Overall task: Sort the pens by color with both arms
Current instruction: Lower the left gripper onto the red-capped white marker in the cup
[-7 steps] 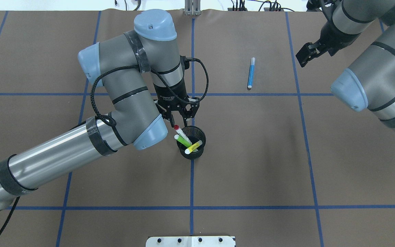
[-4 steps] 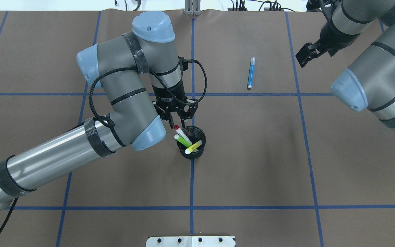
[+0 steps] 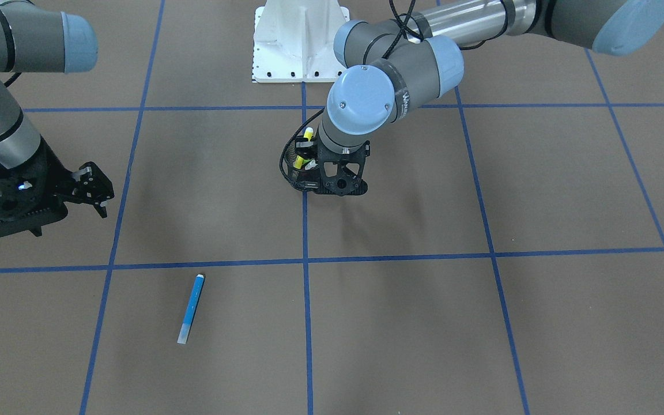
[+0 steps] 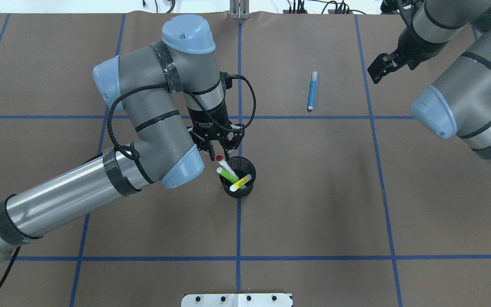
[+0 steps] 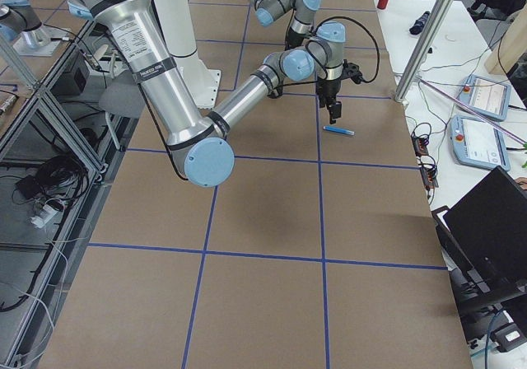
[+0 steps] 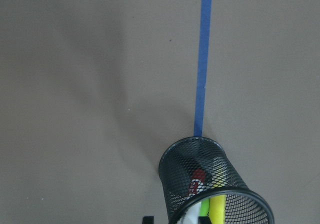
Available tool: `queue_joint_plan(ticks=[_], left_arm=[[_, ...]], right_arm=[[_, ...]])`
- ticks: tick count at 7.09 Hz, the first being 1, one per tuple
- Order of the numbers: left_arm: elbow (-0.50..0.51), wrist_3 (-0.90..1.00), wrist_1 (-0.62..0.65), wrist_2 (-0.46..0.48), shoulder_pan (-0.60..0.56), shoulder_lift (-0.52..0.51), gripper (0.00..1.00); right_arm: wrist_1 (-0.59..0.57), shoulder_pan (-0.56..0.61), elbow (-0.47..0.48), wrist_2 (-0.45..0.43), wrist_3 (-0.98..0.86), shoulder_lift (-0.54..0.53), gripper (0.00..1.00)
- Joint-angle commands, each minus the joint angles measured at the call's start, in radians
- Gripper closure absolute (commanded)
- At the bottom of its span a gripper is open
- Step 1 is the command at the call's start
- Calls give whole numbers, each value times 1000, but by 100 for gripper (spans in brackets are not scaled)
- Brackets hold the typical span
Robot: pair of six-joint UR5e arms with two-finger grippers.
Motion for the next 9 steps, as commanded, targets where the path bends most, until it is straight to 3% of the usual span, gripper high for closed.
queue_joint_plan(ticks=[1,3,7,9], left_arm=[[-1,0,0,-8,3,0,59],[-1,0,0,-8,5,-2,63],[-14,0,-2,-8,5,0,87],[-39,0,-2,-12,5,1,92]], right_arm=[[2,0,-4,0,0,0,2],[12,0,-10,-2,0,-1,2],[15,0,-16,-2,0,0,2],[15,0,-16,-2,0,0,2]])
